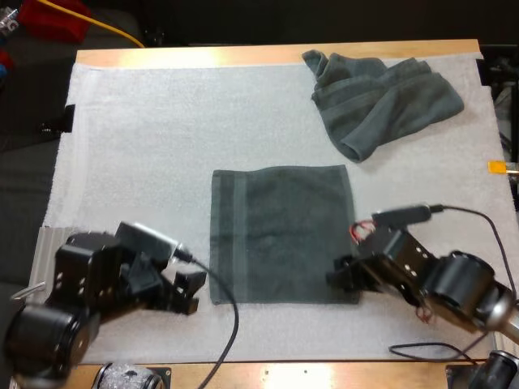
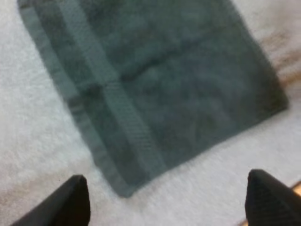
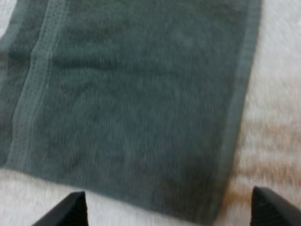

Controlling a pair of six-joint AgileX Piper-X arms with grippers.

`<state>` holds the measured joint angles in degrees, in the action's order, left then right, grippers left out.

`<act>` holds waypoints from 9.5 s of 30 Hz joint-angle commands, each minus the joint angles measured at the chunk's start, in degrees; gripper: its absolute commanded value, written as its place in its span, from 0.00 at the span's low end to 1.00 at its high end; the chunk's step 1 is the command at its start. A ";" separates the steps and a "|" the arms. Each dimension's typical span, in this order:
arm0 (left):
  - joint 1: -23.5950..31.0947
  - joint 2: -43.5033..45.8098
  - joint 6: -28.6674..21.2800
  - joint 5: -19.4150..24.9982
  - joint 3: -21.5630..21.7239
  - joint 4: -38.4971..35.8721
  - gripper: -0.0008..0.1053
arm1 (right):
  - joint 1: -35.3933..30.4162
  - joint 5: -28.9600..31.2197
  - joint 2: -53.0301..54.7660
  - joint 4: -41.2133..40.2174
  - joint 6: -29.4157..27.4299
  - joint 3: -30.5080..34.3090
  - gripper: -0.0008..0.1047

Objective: Pick towel from pile, fold and stack

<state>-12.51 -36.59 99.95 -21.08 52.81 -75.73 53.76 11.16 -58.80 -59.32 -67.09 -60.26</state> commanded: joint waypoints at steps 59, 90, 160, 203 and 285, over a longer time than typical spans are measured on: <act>0.05 8.29 0.56 -4.03 0.37 -11.50 0.64 | -17.10 -34.57 8.12 41.85 16.54 40.16 0.65; 0.05 8.29 0.56 -4.03 0.37 -11.50 0.64 | -17.10 -31.46 -6.87 53.52 22.24 40.15 0.42; 0.05 -33.92 10.76 -10.40 -23.32 27.52 0.64 | -16.90 -29.29 -6.76 52.67 19.66 40.15 0.02; 0.05 -46.49 11.63 -14.39 -23.19 32.45 0.21 | -16.90 -29.82 -6.76 52.67 19.35 40.15 0.02; -6.18 -16.04 3.63 -7.53 -20.28 0.28 0.01 | 8.25 -11.86 5.55 11.96 13.84 19.12 0.02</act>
<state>-18.53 -52.44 103.26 -28.91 32.19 -76.04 62.21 -0.82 -53.59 -46.92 -53.73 -40.33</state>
